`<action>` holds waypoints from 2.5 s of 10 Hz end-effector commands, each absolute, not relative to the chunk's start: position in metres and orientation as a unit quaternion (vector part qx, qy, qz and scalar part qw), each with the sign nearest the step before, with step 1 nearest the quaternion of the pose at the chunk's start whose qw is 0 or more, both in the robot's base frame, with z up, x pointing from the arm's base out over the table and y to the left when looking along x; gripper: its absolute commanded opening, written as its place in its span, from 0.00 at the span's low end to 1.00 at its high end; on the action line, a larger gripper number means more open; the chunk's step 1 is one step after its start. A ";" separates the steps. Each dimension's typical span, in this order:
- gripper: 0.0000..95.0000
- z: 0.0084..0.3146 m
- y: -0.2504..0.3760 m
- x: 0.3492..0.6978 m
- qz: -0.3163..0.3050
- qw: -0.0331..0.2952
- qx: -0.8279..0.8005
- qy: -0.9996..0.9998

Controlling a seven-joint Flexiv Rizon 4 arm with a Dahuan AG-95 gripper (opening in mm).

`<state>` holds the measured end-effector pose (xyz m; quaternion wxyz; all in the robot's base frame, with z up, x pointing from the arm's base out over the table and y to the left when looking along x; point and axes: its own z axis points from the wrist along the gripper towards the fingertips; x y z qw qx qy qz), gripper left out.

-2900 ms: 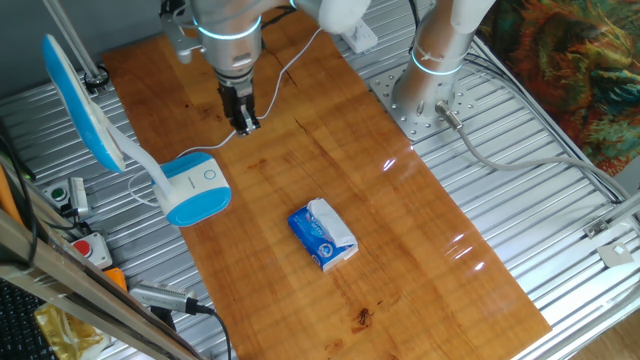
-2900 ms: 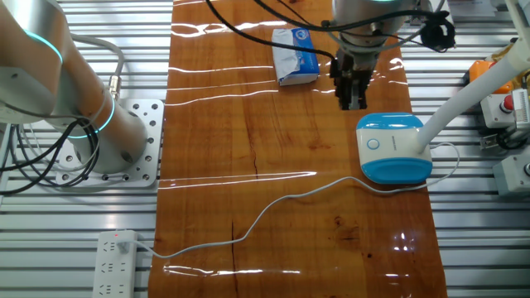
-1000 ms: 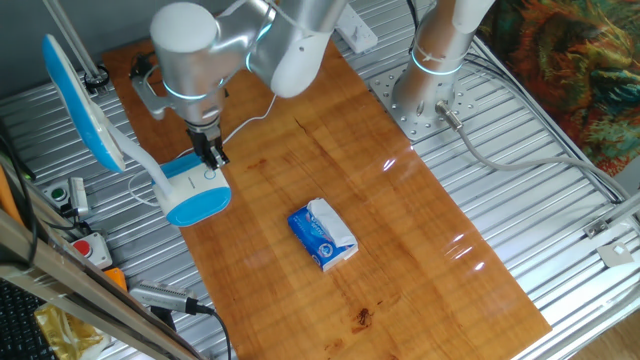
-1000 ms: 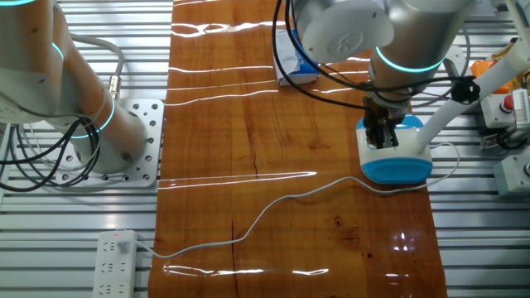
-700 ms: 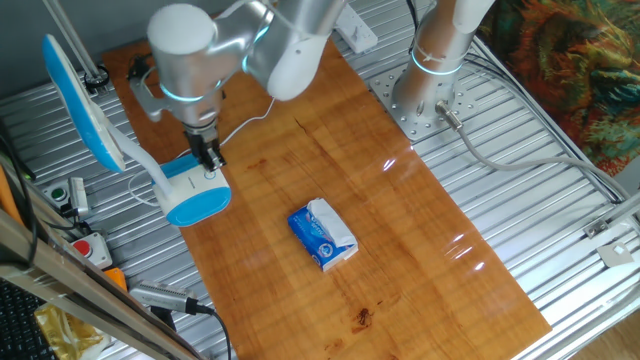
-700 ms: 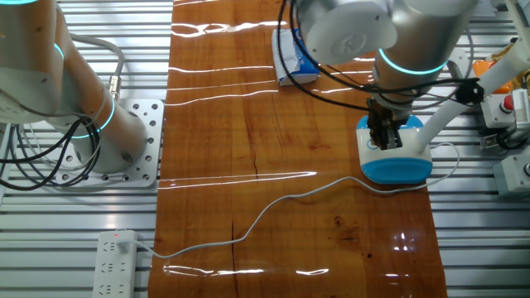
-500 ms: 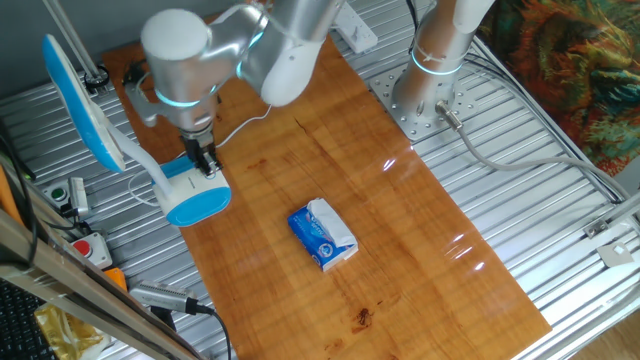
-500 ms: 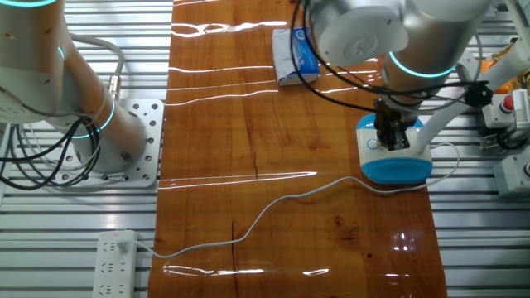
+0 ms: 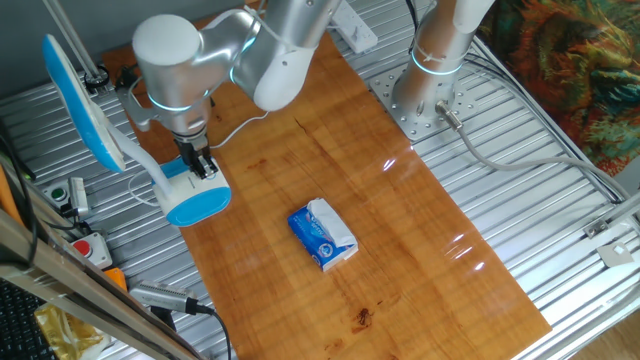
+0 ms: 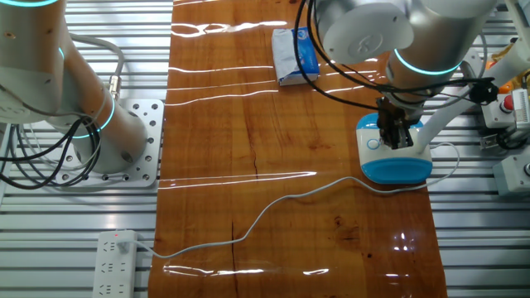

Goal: Turn on the desk lamp by pressing the button

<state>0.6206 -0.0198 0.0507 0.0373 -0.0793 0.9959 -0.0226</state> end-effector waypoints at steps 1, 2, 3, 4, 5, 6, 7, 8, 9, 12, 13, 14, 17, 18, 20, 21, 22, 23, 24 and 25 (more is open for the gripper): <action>0.00 0.051 -0.020 0.617 -0.021 0.038 -0.082 0.996; 0.00 0.054 -0.021 0.617 -0.021 0.038 -0.084 0.996; 0.00 0.059 -0.021 0.617 -0.021 0.037 -0.087 0.995; 0.00 0.066 -0.020 0.617 -0.021 0.034 -0.094 0.995; 0.00 0.066 -0.020 0.616 -0.022 0.035 -0.100 0.994; 0.00 0.066 -0.020 0.616 -0.022 0.035 -0.101 0.994; 0.00 0.065 -0.019 0.616 -0.022 0.035 -0.101 0.994; 0.00 0.064 -0.019 0.616 -0.022 0.035 -0.101 0.994; 0.00 0.061 -0.018 0.616 -0.022 0.036 -0.100 0.994; 0.00 0.056 -0.018 0.615 -0.023 0.036 -0.101 0.994; 0.00 0.055 -0.018 0.615 -0.024 0.037 -0.103 0.994; 0.00 0.053 -0.018 0.615 -0.024 0.037 -0.103 0.994; 0.00 0.049 -0.018 0.614 -0.024 0.039 -0.103 0.994; 0.00 0.049 -0.018 0.614 -0.024 0.039 -0.104 0.994; 0.00 0.045 -0.018 0.613 -0.024 0.040 -0.105 0.993; 0.00 0.043 -0.018 0.612 -0.024 0.041 -0.105 0.993; 0.00 0.043 -0.018 0.612 -0.024 0.042 -0.105 0.993; 0.00 0.042 -0.018 0.611 -0.025 0.043 -0.104 0.993; 0.00 0.042 -0.018 0.610 -0.024 0.043 -0.104 0.993; 0.00 0.043 -0.019 0.609 -0.024 0.043 -0.104 0.993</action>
